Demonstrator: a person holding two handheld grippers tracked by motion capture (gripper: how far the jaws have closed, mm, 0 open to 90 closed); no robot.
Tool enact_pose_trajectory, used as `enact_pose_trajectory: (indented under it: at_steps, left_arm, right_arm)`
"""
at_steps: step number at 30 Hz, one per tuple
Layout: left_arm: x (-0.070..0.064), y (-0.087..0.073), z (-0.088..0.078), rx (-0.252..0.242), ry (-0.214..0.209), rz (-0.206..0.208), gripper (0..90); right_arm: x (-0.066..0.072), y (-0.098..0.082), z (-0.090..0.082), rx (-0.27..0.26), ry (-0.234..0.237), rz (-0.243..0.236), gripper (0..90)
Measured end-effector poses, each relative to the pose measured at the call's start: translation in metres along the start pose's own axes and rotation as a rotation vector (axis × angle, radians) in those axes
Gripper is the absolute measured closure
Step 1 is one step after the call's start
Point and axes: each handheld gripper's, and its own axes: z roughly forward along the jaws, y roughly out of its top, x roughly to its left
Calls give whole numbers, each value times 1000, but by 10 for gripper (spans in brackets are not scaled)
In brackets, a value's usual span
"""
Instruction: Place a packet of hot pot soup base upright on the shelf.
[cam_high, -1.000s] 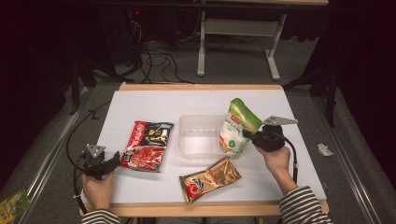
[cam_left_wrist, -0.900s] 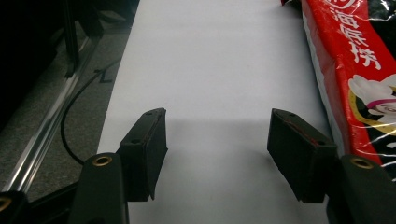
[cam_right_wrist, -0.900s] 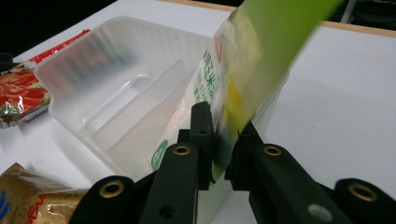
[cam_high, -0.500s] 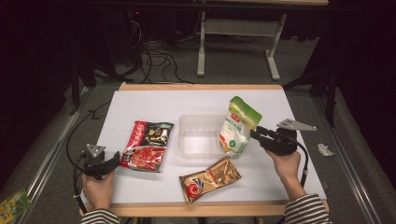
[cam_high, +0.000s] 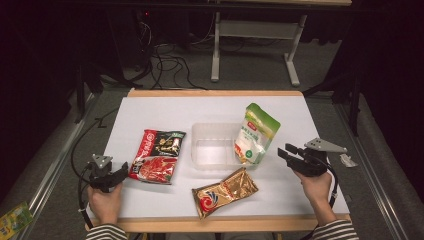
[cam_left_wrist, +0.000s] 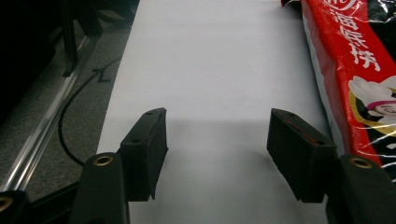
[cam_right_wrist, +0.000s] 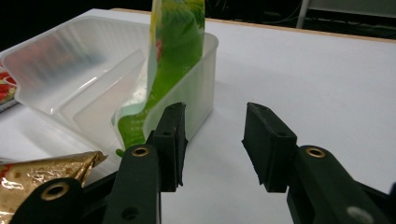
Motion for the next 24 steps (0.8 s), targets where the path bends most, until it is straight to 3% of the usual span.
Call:
enact_pose_trajectory:
  at_steps: [8,11,14,24]
  left_arm:
    - [0,-1,-2,-19,4,-1,377]
    - [2,-1,-2,-21,-16,-19,377]
    - [0,0,-1,-6,-16,3,377]
    - [0,-1,-2,-12,-9,0,377]
  right_arm:
    - [0,-12,0,-6,3,33,559]
    - [-1,-15,-4,-8,2,35,562]
    - [-1,-20,-9,-19,-7,58,563]
    - [4,-36,-2,3,4,47,563]
